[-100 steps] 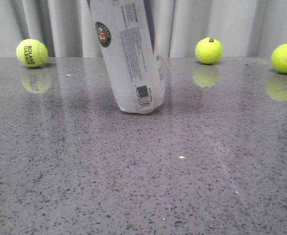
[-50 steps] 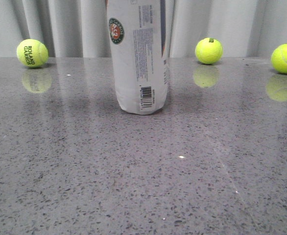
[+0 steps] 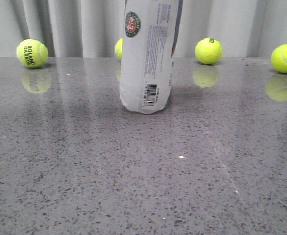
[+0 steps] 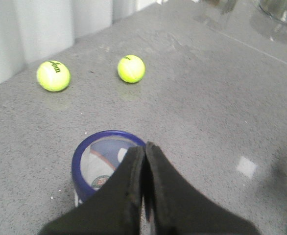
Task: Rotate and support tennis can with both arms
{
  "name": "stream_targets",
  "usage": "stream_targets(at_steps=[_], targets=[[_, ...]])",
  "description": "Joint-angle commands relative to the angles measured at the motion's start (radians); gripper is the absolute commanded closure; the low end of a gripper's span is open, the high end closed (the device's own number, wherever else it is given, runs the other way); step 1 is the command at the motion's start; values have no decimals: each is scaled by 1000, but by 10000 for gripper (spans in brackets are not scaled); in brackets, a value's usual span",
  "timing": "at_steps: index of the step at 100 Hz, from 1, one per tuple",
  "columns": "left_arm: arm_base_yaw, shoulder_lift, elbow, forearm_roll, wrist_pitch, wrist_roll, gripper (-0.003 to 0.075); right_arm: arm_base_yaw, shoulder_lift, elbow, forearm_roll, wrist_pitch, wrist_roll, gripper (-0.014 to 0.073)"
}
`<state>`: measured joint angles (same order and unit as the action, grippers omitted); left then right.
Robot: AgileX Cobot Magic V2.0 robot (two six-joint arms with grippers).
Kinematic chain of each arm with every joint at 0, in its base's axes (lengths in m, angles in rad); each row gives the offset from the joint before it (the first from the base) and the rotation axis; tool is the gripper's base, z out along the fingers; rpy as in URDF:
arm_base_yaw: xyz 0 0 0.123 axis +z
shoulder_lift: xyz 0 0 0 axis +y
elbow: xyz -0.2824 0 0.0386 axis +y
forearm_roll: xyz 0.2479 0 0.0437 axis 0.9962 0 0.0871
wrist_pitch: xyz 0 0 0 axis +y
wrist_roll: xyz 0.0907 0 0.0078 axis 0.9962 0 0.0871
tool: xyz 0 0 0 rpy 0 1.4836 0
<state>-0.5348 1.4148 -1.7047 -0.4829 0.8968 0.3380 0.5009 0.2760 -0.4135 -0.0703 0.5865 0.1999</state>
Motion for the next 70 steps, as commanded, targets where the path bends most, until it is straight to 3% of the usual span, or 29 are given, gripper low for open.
stream_targets(at_steps=[1, 33, 70], targets=[[-9, -99, 97, -41, -170, -1, 740, -9, 8, -24, -17, -80, -4, 661], [-9, -361, 541, -37, -537, -1, 740, -9, 8, -24, -17, -80, -4, 661], [-9, -561, 842, -25, -688, 0, 740, -9, 8, -24, -17, -80, -4, 661]])
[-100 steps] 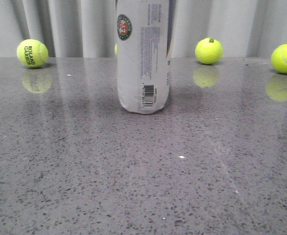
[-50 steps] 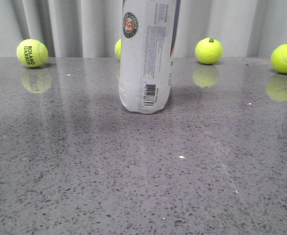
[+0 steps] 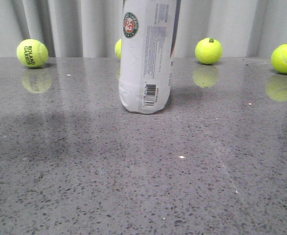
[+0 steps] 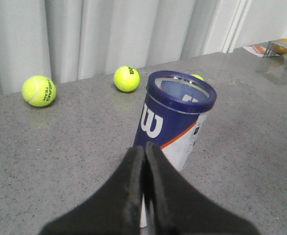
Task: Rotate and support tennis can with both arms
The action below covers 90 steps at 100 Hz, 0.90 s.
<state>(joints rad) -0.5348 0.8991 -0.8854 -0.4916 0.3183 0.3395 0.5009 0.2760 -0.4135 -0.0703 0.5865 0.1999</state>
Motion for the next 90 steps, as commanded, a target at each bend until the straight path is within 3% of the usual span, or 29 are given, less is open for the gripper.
stream_targets(at_steps=[1, 37, 77, 90], targets=[[-9, -48, 32, -16, -117, -1, 740, -9, 8, -24, -17, -80, -4, 661], [-9, -250, 260, 3, -183, -1, 740, -9, 8, -24, -17, -80, -4, 661], [-9, -464, 569, 40, -467, -1, 740, -9, 8, -24, -17, -80, -4, 661], [-9, -516, 639, 40, -499, -1, 740, -9, 8, -24, -17, -80, -4, 661]])
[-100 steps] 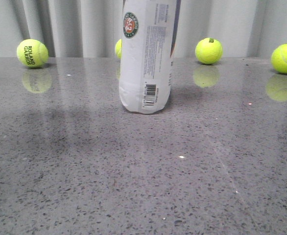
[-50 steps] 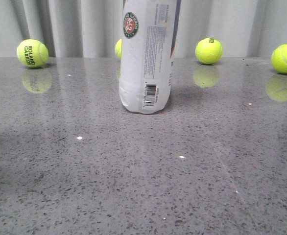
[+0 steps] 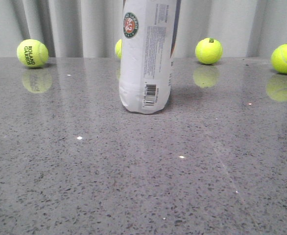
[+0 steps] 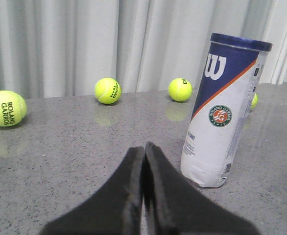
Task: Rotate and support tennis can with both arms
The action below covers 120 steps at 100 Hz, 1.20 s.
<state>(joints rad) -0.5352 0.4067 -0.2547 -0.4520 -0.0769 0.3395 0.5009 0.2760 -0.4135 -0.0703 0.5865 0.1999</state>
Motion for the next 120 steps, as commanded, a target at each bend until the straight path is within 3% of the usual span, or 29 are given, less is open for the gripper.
stream_targets(at_steps=[1, 22, 42, 84, 95, 110, 120], targets=[[-8, -28, 11, 0, -107, -1, 740, -9, 8, -24, -17, -80, -4, 661], [20, -60, 74, 92, -175, -23, 740, -9, 8, -24, -17, -80, -4, 661], [184, -62, 110, 351, -171, -277, 740, -9, 8, -24, -17, -80, -4, 661], [458, -261, 254, 390, -83, -282, 740, -9, 8, -24, -17, -80, -4, 661], [487, -336, 297, 390, -72, -282, 740, -9, 8, -24, -17, -80, -4, 661], [512, -439, 300, 390, 103, -282, 740, -9, 8, -24, -17, -80, -4, 661], [532, -444, 300, 390, 122, -282, 740, -9, 8, -24, -17, -77, -4, 661]])
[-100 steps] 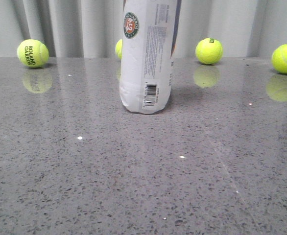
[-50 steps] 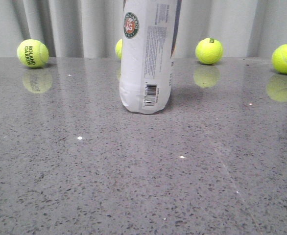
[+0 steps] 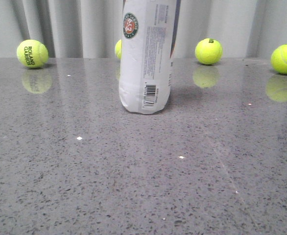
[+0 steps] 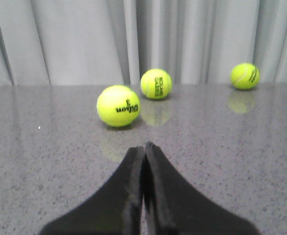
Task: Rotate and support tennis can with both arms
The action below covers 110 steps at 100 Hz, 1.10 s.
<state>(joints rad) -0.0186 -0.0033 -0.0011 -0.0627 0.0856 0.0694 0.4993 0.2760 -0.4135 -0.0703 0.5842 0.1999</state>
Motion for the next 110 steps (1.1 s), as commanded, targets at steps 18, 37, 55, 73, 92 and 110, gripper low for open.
stream_targets(at_steps=[18, 37, 55, 73, 92, 110], targets=[[23, -34, 46, 1, -41, -12, 740, -7, 9, -24, -17, -74, -4, 661], [21, -34, 46, -2, -27, -12, 740, -7, 9, -24, -17, -75, -4, 661], [21, -34, 46, -2, -27, -12, 740, -7, 9, -24, -17, -75, -4, 661], [21, -34, 46, -2, -27, -12, 740, -7, 9, -24, -17, -75, -4, 661], [21, -34, 46, -2, -27, -12, 740, -7, 9, -24, -17, -75, -4, 661], [21, -34, 46, -2, -27, -12, 740, -7, 9, -24, -17, -75, -4, 661]])
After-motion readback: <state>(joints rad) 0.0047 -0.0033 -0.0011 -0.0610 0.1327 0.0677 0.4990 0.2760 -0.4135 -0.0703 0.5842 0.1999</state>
